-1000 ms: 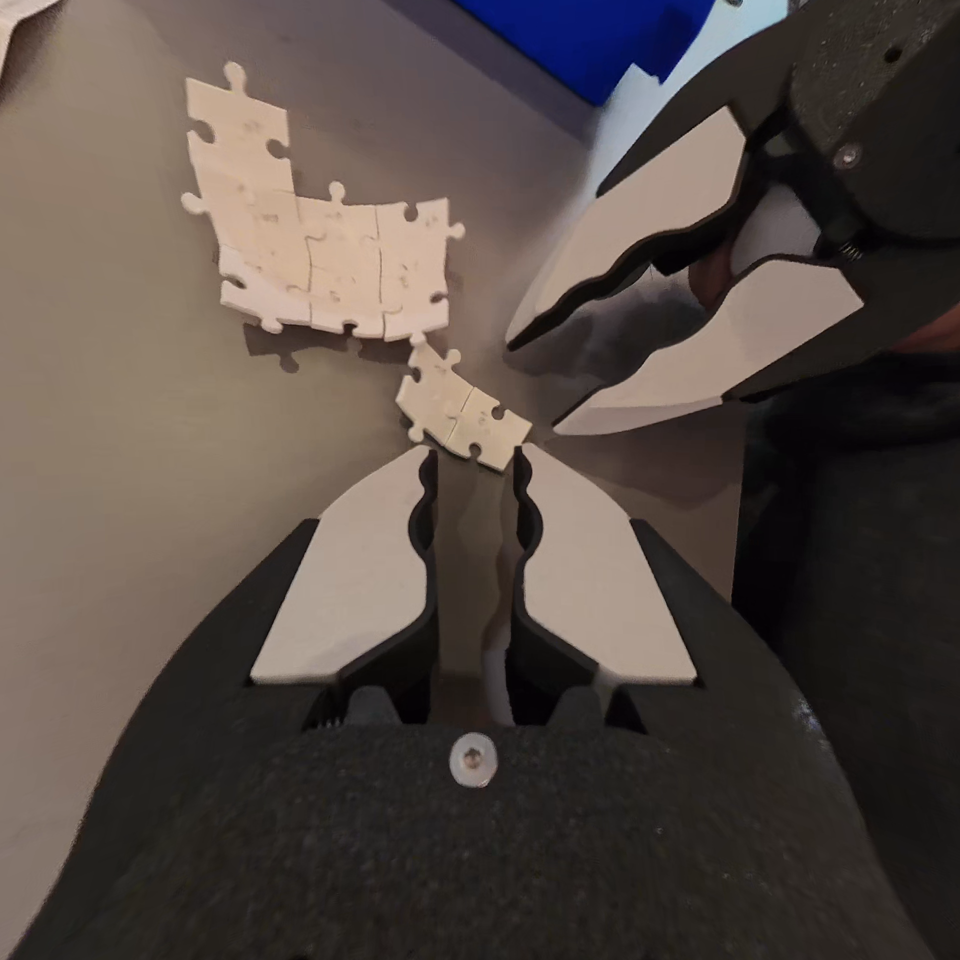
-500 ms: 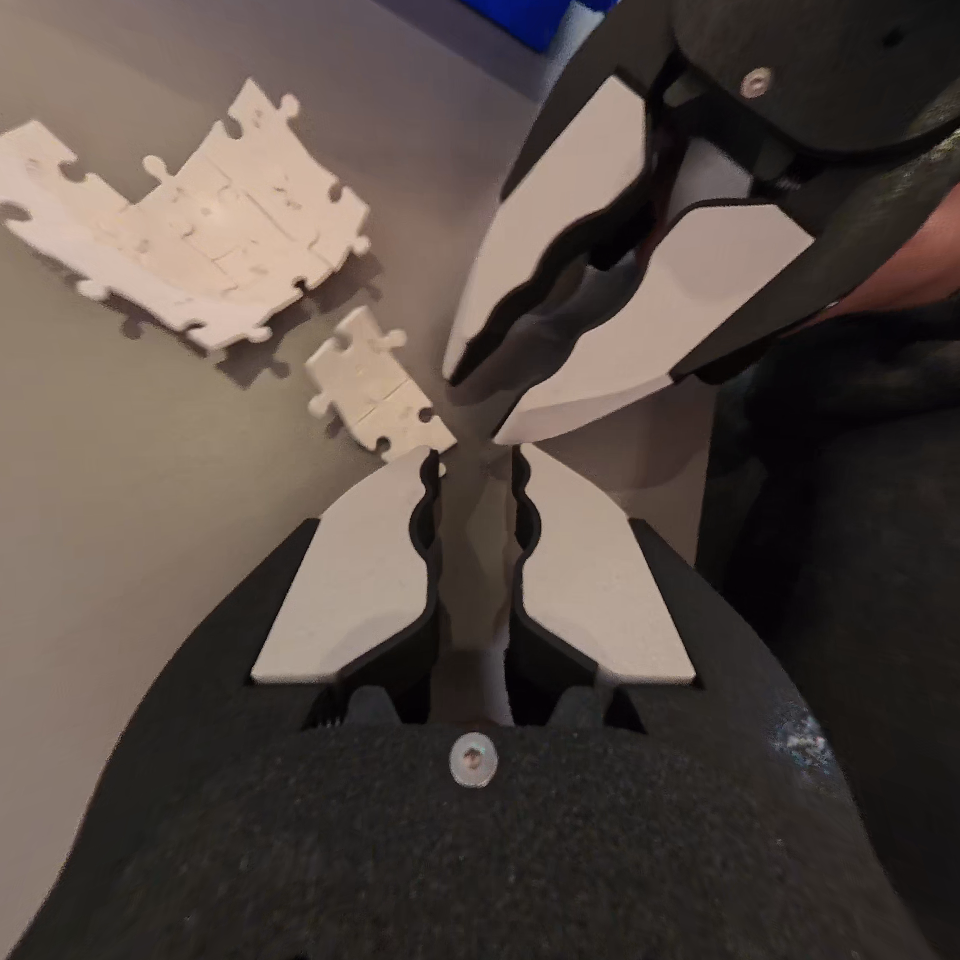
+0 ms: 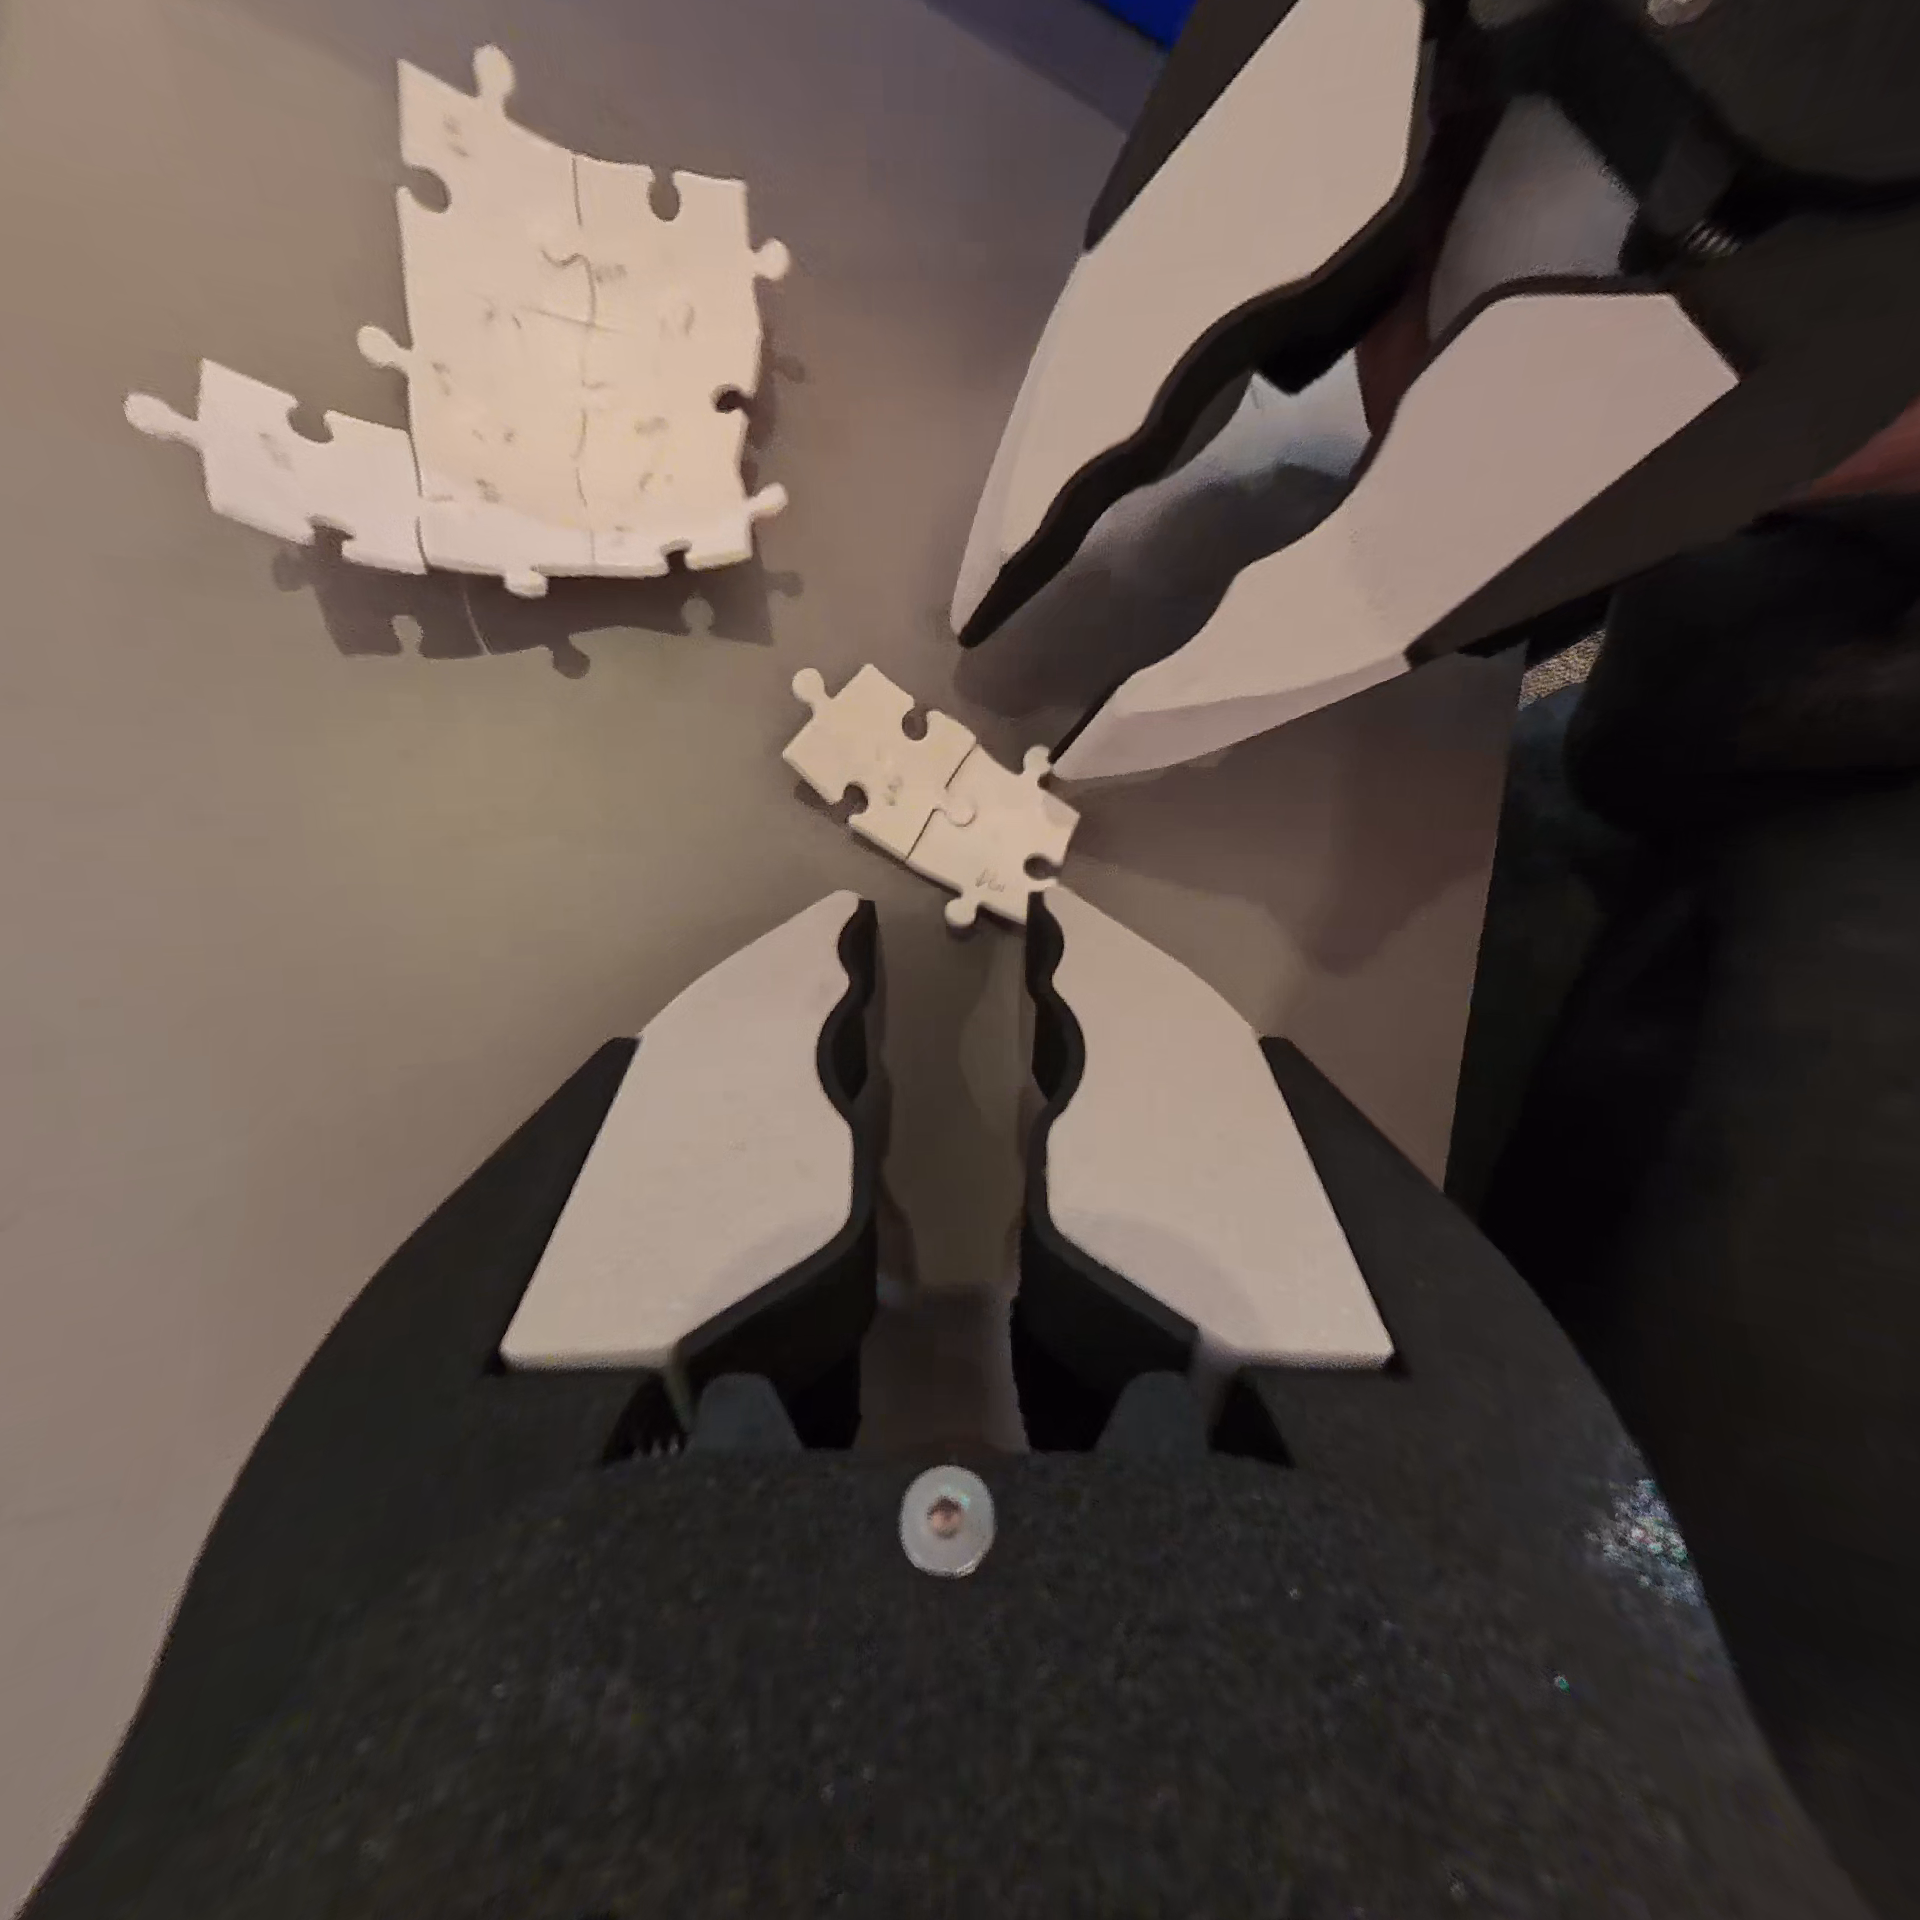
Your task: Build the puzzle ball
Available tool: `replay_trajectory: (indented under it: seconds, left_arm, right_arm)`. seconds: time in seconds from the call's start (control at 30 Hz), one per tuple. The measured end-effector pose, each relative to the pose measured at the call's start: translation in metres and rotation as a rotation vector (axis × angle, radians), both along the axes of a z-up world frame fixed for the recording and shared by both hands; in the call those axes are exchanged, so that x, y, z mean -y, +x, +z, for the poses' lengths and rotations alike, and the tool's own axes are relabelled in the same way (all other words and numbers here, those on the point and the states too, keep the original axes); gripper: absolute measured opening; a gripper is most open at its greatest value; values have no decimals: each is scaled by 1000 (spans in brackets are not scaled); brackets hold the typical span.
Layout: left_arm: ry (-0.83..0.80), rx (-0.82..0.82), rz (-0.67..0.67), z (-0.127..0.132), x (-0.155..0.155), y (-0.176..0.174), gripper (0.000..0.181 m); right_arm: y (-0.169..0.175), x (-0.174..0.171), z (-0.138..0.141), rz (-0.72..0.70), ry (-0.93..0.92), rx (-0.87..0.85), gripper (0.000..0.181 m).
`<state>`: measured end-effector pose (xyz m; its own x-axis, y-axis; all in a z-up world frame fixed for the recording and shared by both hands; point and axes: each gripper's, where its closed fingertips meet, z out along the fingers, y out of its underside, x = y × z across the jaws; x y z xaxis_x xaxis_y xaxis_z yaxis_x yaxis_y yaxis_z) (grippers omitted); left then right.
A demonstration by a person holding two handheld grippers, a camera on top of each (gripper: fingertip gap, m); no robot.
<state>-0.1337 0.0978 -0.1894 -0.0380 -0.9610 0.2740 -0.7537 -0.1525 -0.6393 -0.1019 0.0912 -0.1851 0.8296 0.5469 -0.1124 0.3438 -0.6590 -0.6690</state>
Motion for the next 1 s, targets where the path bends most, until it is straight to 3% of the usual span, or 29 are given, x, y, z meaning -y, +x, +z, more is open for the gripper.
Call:
replay_trajectory:
  seconds: [0.1, 0.23, 0.47, 0.73, 0.9, 1.0]
  left_arm:
    - [-18, 11, -11, 1, 5, 3, 27]
    - [-5, 11, -15, 0, 6, 4, 27]
    - [-34, 19, 13, 1, 5, 5, 22]
    - [-75, 44, 9, 7, 7, 6, 21]
    - [-41, 78, 19, 19, -10, 5, 23]
    - [44, 71, 23, 26, -38, 7, 25]
  right_arm:
    - [4, -2, -1, -9, -8, -24, 25]
    - [-9, 7, 3, 94, -5, -80, 25]
    - [-13, 11, -7, 138, 54, 101, 27]
    - [-7, 8, -9, 98, 78, 149, 17]
    - [-1, 10, -3, 67, 105, 130, 16]
    - [0, 15, 4, 47, 116, 112, 14]
